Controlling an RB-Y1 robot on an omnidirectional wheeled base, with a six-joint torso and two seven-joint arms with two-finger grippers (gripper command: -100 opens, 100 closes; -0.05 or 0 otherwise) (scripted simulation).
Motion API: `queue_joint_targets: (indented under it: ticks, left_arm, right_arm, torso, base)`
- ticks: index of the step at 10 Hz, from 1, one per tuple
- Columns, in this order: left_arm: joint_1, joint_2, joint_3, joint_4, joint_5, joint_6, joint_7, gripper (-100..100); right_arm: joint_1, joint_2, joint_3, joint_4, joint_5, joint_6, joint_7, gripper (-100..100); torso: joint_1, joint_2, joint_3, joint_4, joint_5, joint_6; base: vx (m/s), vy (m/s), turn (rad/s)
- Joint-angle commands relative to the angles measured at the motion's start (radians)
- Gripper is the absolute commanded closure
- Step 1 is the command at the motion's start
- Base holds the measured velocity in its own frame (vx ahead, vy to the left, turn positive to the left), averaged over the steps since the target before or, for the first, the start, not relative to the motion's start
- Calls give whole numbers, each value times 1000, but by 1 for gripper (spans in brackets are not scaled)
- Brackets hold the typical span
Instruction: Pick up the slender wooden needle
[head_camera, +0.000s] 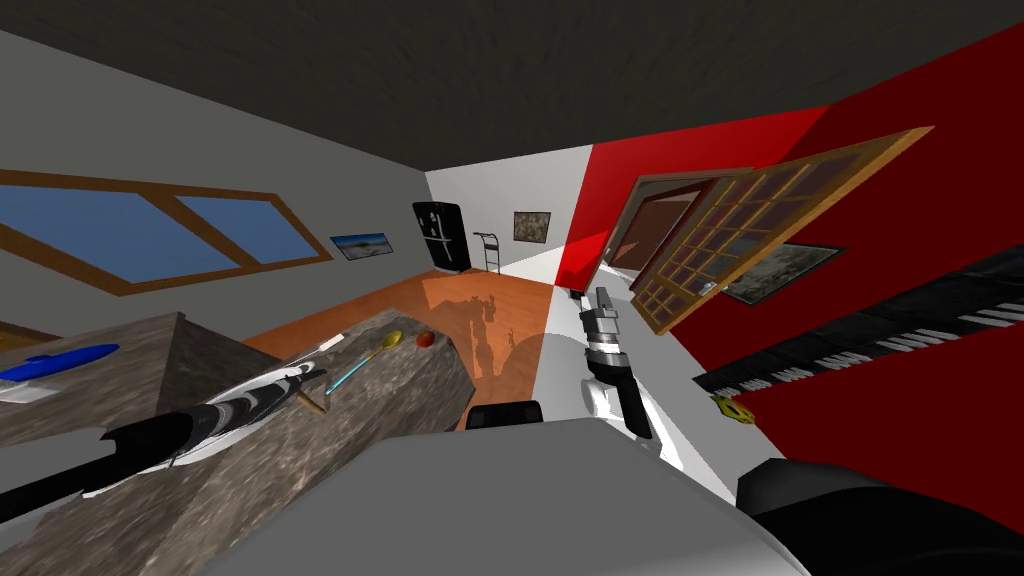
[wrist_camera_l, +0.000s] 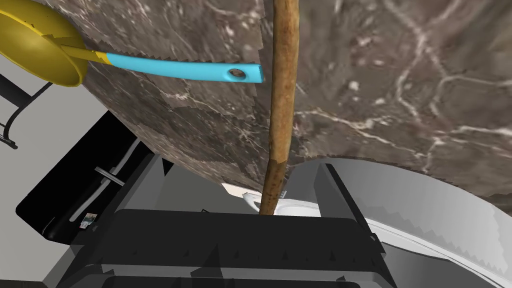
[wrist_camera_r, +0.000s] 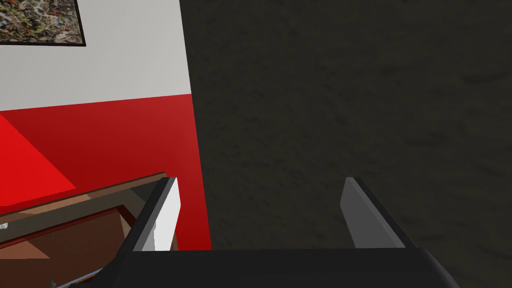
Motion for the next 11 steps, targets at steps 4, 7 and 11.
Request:
queue_joint_targets:
  ticks: [4, 7, 11]
  left_arm:
    - [-70, -42, -21, 117, -77, -32, 66, -100]
    - [-118, -76, -29, 190, -139, -57, 122, -100]
    - [-165, -109, -38, 281, -201, -83, 178, -100]
  right_arm:
    - [0, 0, 0, 0, 0, 0, 0, 0]
    - [0, 0, 0, 0, 0, 0, 0, 0]
    - [0, 0, 0, 0, 0, 0, 0, 0]
  torso:
    - [0, 1, 0, 0, 0, 0]
    - [0, 2, 1, 0, 0, 0]
    - [0, 1, 0, 0, 0, 0]
  base:
    - [-49, -8, -90]
    - [-81, -13, -122]
    - [-49, -11, -91]
